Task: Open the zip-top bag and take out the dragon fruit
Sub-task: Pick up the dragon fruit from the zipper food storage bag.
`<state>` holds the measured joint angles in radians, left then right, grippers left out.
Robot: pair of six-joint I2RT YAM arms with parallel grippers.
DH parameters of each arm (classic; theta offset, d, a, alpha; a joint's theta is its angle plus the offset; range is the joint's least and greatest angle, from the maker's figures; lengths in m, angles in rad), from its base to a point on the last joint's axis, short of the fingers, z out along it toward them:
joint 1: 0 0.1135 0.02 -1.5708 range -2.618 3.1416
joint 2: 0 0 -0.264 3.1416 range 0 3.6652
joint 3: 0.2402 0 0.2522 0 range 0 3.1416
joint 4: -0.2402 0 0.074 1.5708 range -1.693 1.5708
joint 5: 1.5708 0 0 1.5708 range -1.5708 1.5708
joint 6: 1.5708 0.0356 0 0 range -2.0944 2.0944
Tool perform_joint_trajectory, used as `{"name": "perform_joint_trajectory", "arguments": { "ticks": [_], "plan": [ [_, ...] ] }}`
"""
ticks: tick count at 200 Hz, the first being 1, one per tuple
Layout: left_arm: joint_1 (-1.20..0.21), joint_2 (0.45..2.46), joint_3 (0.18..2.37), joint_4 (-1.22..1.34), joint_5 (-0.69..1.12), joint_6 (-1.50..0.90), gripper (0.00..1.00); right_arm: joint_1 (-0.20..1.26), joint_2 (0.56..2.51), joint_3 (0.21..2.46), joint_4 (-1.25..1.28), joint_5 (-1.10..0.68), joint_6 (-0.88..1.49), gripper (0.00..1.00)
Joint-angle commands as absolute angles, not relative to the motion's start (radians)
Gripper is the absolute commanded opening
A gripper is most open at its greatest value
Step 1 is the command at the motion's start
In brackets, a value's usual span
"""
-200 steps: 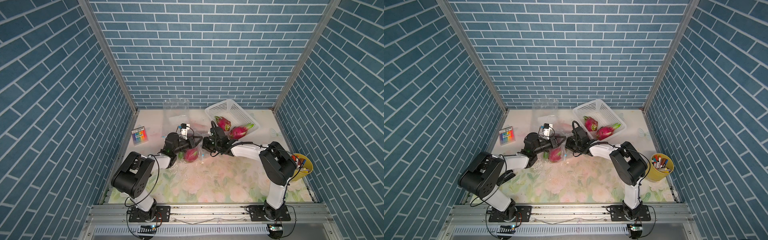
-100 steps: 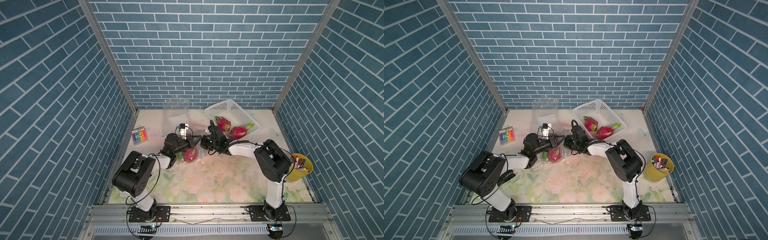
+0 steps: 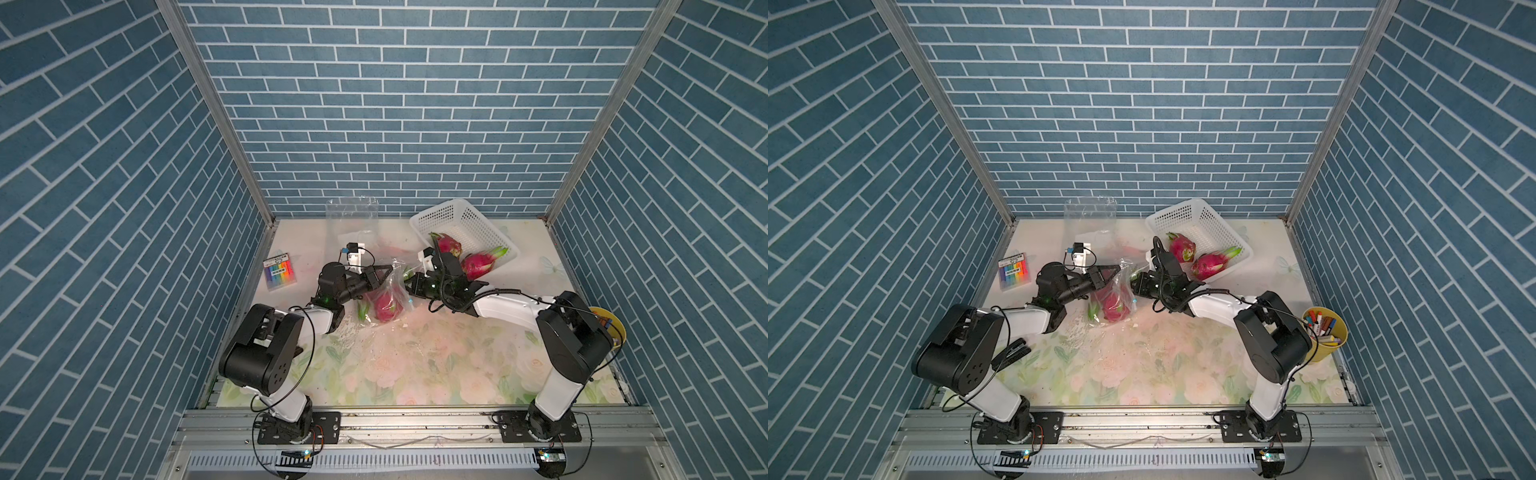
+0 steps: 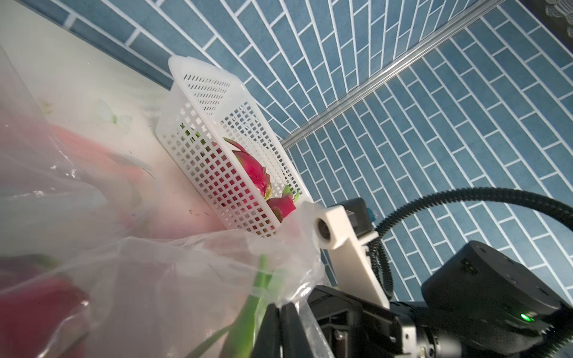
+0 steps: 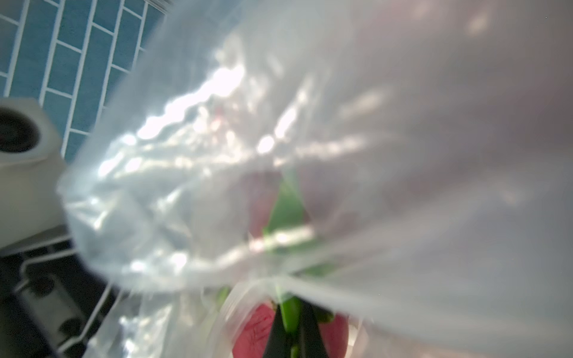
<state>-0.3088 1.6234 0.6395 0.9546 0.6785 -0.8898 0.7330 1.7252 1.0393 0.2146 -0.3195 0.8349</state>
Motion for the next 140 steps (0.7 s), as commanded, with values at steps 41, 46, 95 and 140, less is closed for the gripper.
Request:
{"name": "perform_joint_trajectory", "arguments": {
  "ticks": [41,46,95,140],
  "plan": [
    [-0.302,1.607,0.645,0.930,0.696,-0.859,0.07,0.729,1.576,1.001,0.154,-0.215,0.645,0.00],
    [-0.302,1.609,0.642,0.933,0.703,-0.861,0.07,0.729,1.571,1.004,0.155,-0.210,0.637,0.00],
    [-0.302,1.603,0.640,0.896,0.716,-0.842,0.08,0.729,1.534,1.037,0.154,-0.223,0.512,0.00],
    [-0.298,1.585,0.704,0.834,0.682,-0.799,0.07,0.728,1.440,1.005,0.077,-0.221,0.392,0.00]
  ]
}}
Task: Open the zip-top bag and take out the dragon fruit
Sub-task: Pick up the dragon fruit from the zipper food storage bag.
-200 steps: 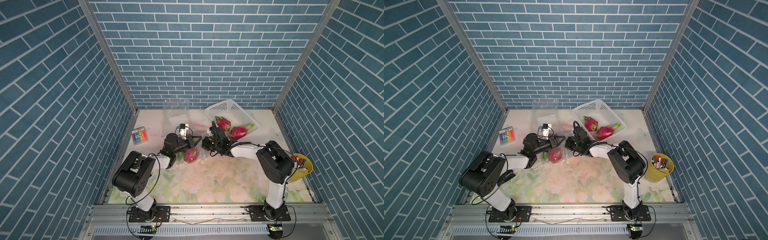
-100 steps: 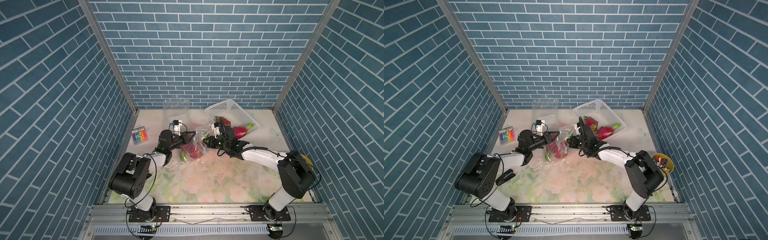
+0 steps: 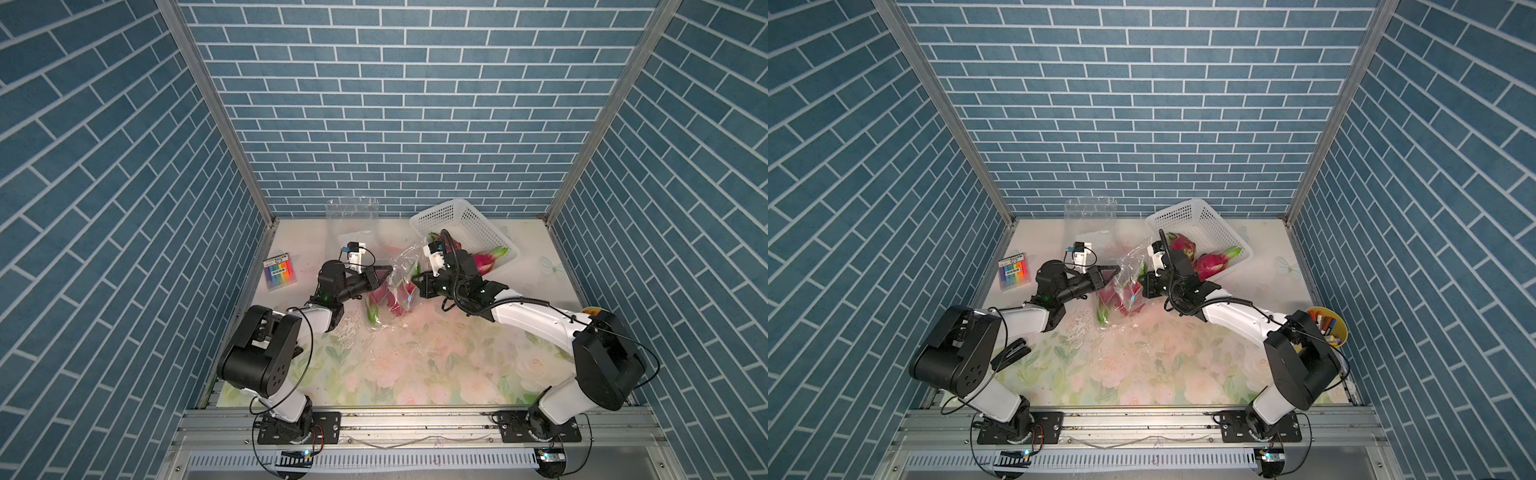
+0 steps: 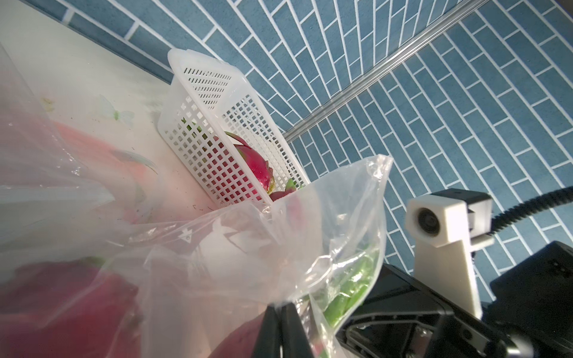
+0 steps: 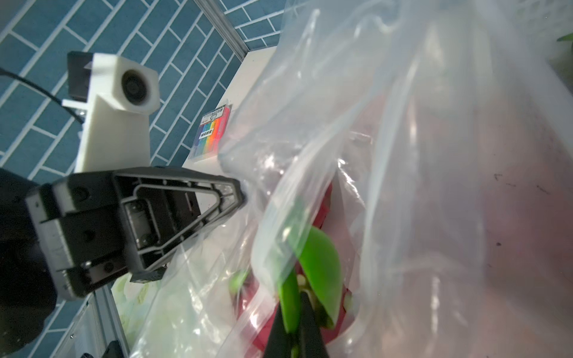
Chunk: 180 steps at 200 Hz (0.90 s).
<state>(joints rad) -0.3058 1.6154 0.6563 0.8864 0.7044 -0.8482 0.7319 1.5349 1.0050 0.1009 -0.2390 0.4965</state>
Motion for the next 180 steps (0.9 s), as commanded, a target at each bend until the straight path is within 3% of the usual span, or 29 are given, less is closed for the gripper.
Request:
{"name": "perform_joint_trajectory", "arguments": {
  "ticks": [1,58,125,180],
  "plan": [
    [-0.298,1.584,0.705,0.834,0.682,-0.797,0.07,0.728,1.437,1.003,0.075,-0.216,0.391,0.00],
    [-0.298,1.587,0.711,0.826,0.679,-0.798,0.07,0.725,1.346,0.937,0.107,-0.156,0.393,0.00],
    [-0.365,1.617,0.741,0.788,0.723,-0.773,0.08,0.725,1.429,1.112,0.119,-0.187,0.321,0.00],
    [-0.376,1.642,0.741,0.788,0.734,-0.772,0.07,0.726,1.368,1.154,0.104,-0.162,0.277,0.00]
  ]
}}
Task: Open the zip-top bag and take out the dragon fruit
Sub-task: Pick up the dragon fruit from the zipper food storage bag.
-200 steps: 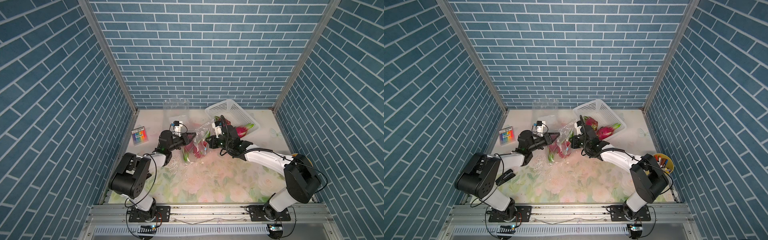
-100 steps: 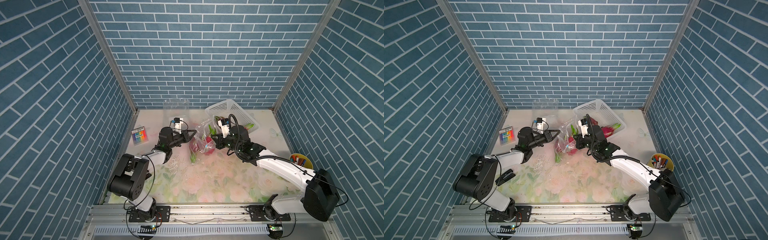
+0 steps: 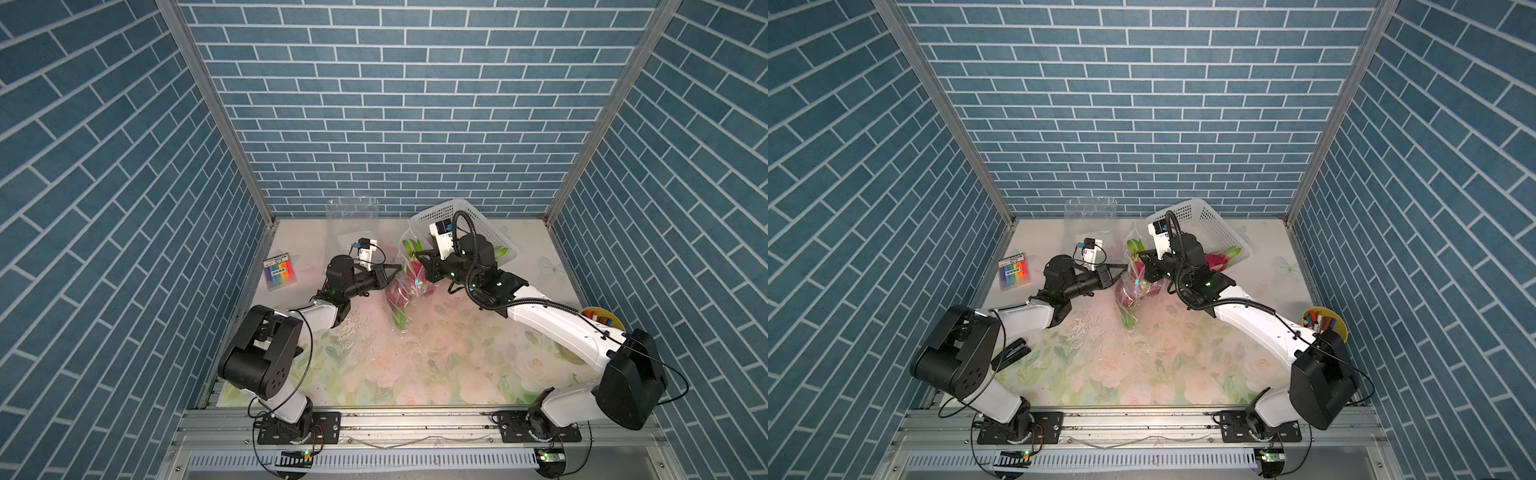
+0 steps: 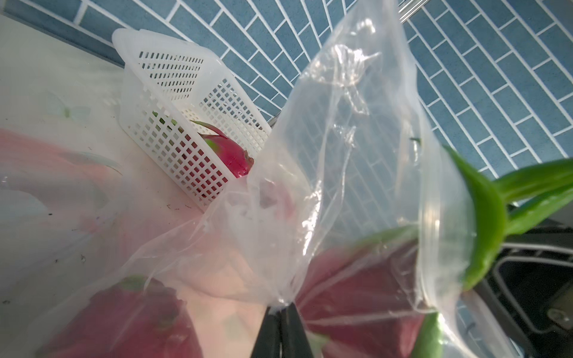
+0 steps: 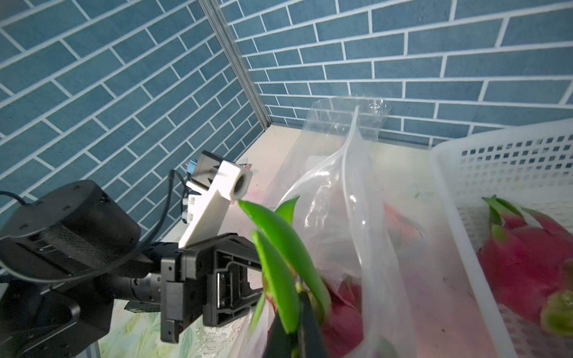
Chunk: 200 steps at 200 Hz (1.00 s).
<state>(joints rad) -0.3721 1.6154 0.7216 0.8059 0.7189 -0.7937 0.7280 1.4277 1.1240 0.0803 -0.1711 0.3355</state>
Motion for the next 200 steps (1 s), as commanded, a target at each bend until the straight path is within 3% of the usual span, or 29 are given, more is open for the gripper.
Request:
{"name": "perform_joint_trajectory", "arguments": {
  "ticks": [1,200],
  "plan": [
    [-0.376,1.642,0.741,0.788,0.734,-0.773,0.07,0.726,1.366,1.154,0.104,-0.163,0.277,0.00],
    [-0.403,1.682,0.787,0.736,0.751,-0.742,0.07,0.717,1.418,1.334,0.245,-0.074,0.193,0.00]
  ]
}}
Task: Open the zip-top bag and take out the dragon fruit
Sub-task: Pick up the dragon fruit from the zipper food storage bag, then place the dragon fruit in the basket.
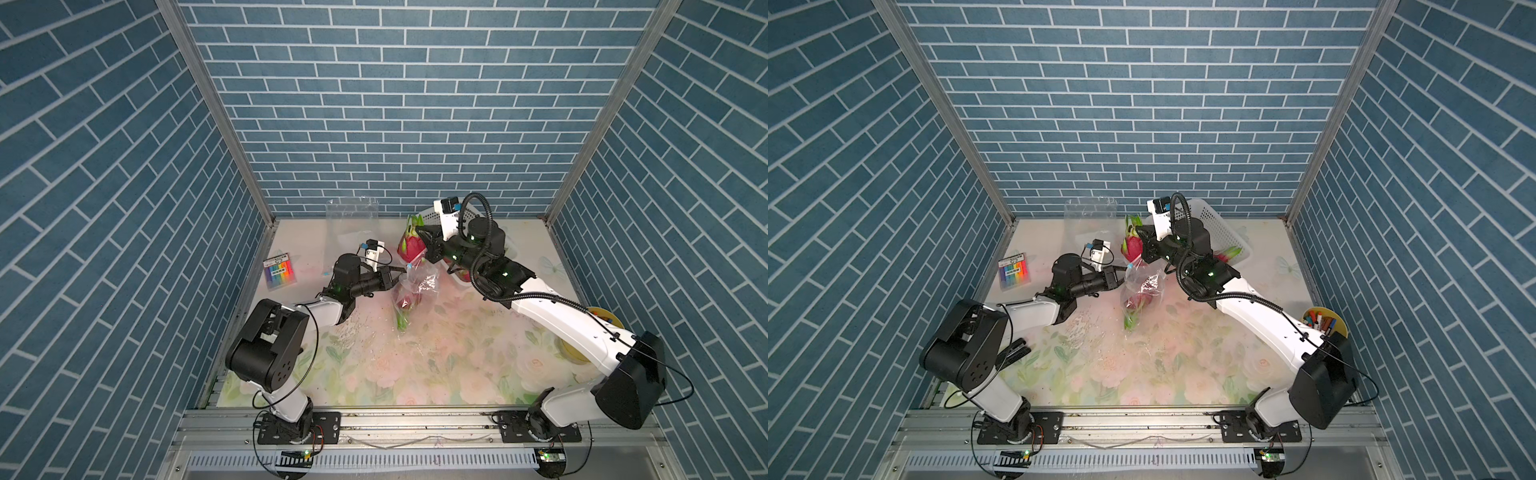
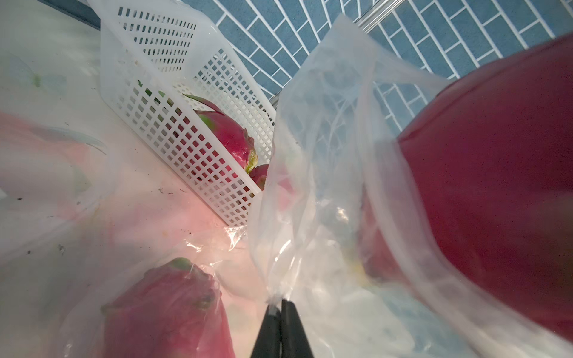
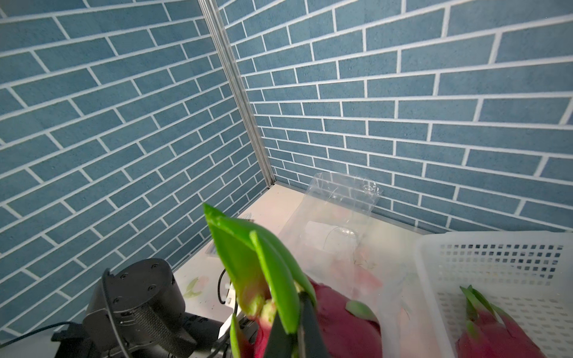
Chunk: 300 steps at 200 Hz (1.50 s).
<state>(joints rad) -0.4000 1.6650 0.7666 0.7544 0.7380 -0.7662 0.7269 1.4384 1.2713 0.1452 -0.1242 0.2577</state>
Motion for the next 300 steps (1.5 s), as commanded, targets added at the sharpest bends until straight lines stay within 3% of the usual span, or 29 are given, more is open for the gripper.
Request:
{"name": "perform_joint_trajectory", "arguments": {
  "ticks": [1,107,169,204,300],
  "plan": [
    [-0.403,1.682,0.787,0.736,0.751,-0.741,0.07,0.718,1.418,1.336,0.245,-0.071,0.191,0.00],
    [-0.401,1.693,0.783,0.726,0.749,-0.735,0.07,0.599,1.373,1.378,0.187,0.124,0.079,0.00],
    [-0.401,1.698,0.800,0.695,0.739,-0.716,0.07,0.519,1.366,1.362,0.231,0.116,0.120,0.00],
    [-0.401,1.695,0.799,0.695,0.741,-0.717,0.07,0.446,1.432,1.382,0.230,0.164,0.112,0.00],
    [-0.402,1.679,0.788,0.691,0.739,-0.719,0.08,0.249,1.770,1.458,0.218,0.076,0.297,0.00]
  ]
}}
